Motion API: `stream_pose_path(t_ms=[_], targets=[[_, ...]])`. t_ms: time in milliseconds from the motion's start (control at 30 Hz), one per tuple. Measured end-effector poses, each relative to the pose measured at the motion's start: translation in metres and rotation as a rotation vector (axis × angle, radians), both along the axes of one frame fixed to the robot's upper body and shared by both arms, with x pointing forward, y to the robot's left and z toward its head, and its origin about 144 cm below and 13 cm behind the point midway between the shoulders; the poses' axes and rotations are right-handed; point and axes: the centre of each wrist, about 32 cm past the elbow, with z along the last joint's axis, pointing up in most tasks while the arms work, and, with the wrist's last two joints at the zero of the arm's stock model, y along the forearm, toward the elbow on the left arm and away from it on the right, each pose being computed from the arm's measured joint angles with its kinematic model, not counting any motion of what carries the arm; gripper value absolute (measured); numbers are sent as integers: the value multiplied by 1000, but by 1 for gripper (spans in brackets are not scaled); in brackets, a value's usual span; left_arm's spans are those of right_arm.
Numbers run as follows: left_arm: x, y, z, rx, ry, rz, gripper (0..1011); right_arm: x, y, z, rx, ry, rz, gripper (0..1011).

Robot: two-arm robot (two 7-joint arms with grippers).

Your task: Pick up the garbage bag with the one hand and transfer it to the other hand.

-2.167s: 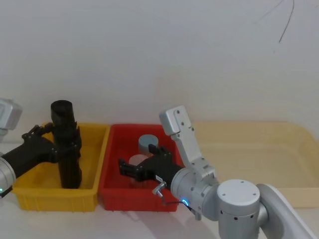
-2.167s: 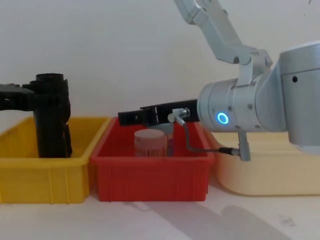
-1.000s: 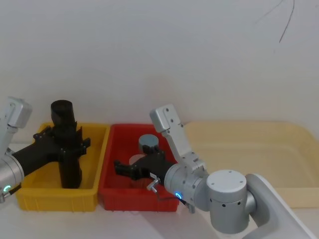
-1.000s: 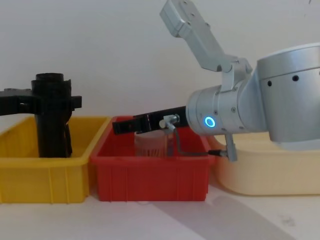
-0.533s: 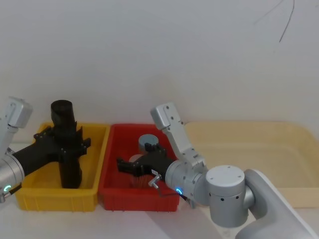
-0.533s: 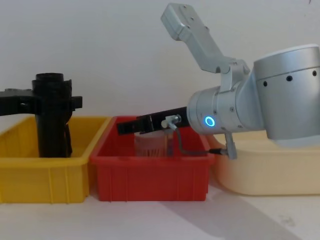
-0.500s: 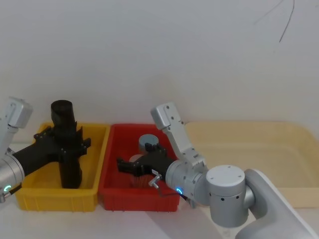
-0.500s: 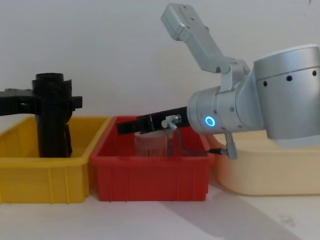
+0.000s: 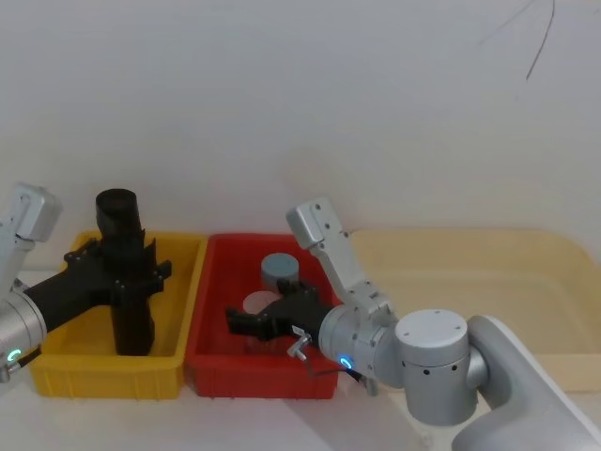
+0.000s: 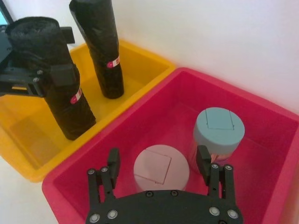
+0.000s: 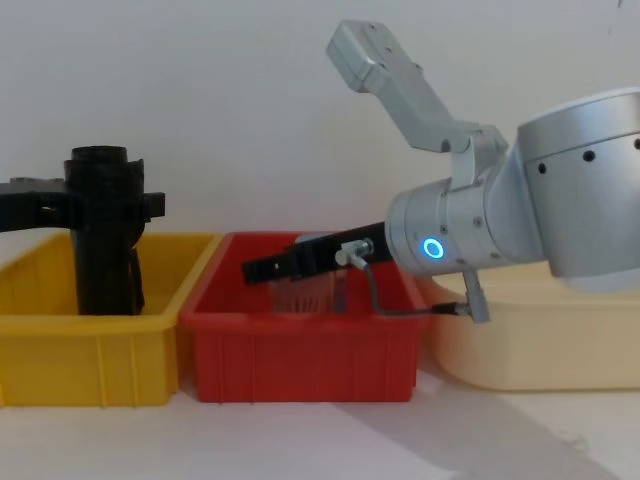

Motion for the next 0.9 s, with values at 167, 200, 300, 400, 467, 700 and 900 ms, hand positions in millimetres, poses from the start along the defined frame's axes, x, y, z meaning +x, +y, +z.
stream_pose_path(t_ms=[167,200,300,400,467,700,900], targets=[[0,0,0,0,0,0,1003,0,-3,0,-12,11,10,1004],[0,0,0,0,0,0,1003,1,-3,0,-14,12,10,1004],[0,0,0,0,0,0,1003,1,-4,-1,-19,15,14,1004],[0,0,0,0,0,0,1003,1,-5,-2,-24,17,16,1004],[0,0,0,0,0,0,1003,2,-5,-2,-28,19,17,1004],[0,0,0,0,0,0,868,2,-6,-3,-35,23,19,911],[0,0,0,0,0,0,716,3,-7,-4,-38,25,21,712]])
